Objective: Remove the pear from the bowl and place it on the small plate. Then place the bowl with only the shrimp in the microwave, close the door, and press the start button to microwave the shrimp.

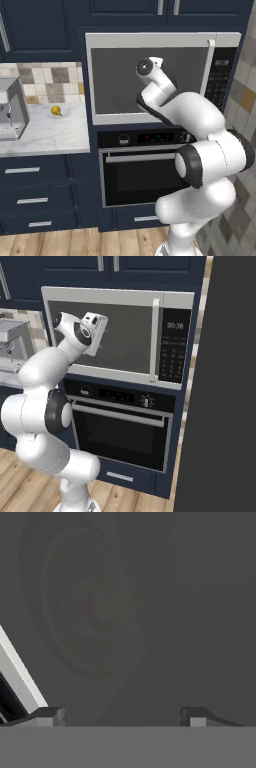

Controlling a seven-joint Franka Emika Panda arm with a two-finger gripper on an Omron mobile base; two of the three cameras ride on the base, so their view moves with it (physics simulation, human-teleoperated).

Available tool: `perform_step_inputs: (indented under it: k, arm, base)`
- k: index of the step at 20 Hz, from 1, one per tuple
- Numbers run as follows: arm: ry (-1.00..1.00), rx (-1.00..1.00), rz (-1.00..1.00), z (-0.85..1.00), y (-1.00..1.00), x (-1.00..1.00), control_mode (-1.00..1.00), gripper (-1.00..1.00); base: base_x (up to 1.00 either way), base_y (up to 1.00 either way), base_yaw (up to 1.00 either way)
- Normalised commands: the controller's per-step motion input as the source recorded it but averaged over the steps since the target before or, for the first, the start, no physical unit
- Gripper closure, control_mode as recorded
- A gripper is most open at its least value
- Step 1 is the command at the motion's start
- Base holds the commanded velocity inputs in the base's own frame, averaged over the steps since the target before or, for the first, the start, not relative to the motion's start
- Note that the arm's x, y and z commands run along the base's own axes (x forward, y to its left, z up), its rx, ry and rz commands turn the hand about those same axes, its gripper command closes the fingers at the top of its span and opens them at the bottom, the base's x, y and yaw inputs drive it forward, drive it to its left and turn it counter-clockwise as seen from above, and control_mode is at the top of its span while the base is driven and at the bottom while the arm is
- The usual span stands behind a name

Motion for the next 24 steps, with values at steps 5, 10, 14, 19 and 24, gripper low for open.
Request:
perform_step_inputs:
  k: [5, 10, 14, 19, 24]
  arm:
    - [-0.11, 0.0, 0.0, 0.02, -0.15, -0.9, -1.0, -1.0]
    - [-0.01, 0.0, 0.0, 0.46, -0.21, -1.0, -1.0, -1.0]
    - [0.0, 0.01, 0.0, 0.49, -0.23, -1.0, -1.0, -1.0]
    - [0.0, 0.05, 0.0, 0.12, -0.21, -1.0, -1.0, -1.0]
    - [0.0, 0.09, 0.01, 0.0, -0.16, -1.0, -1.0, -1.0]
  base:
    - [0.0, 0.0, 0.0]
    - [0.0, 0.0, 0.0]
    - [0.0, 0.0, 0.0]
    - [0.0, 0.0, 0.0]
    - [0.0, 0.0, 0.0]
